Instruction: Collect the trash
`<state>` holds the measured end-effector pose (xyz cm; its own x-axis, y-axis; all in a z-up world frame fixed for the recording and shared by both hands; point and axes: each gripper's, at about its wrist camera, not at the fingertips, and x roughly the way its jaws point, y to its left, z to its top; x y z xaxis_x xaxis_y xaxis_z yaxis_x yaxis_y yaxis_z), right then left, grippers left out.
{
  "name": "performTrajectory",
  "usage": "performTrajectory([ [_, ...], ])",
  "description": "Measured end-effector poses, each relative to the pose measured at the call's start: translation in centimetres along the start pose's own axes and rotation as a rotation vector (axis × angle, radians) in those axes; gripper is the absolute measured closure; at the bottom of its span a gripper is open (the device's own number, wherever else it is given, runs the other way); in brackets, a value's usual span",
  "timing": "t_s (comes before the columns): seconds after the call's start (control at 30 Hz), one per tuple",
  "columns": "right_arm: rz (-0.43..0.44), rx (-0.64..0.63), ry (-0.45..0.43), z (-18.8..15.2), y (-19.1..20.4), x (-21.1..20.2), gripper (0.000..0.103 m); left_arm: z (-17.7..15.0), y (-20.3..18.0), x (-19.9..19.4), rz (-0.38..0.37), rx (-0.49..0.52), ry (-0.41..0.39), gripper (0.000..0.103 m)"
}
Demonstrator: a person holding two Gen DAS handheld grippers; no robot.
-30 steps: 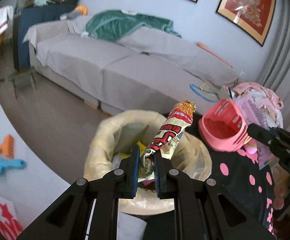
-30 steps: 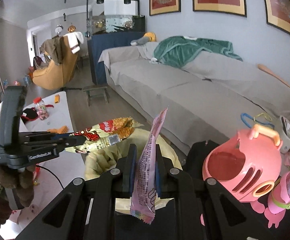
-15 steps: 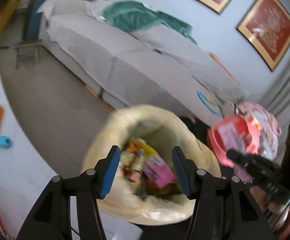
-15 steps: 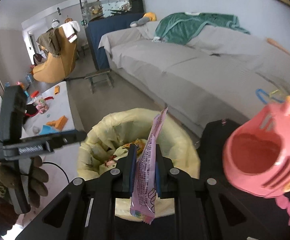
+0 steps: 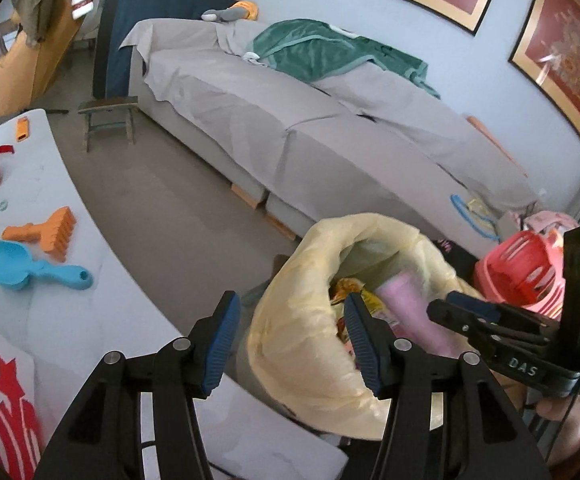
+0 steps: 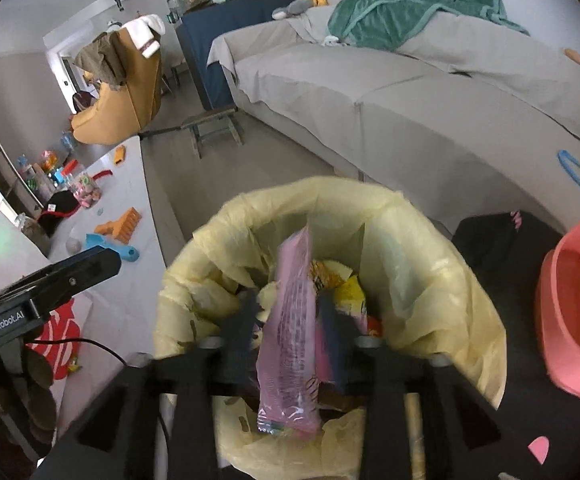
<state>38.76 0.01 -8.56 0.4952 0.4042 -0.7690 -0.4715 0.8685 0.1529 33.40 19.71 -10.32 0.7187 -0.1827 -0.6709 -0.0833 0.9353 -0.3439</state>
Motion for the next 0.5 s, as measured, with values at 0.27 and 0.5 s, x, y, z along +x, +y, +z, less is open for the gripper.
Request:
performTrajectory([
  [0.27, -0.027, 0.064, -0.059, -2.2, -0.8, -3.4, 0.057, -2.4, -2.7, -2.4, 0.02, 0.055, 0.017, 0.048],
  [0.5, -0.113, 0.059, -0.195, -7.2, 0.5, -12.4, 0.051, -5.8, -7.7, -7.4, 0.082, 0.14, -0.037, 0.049],
])
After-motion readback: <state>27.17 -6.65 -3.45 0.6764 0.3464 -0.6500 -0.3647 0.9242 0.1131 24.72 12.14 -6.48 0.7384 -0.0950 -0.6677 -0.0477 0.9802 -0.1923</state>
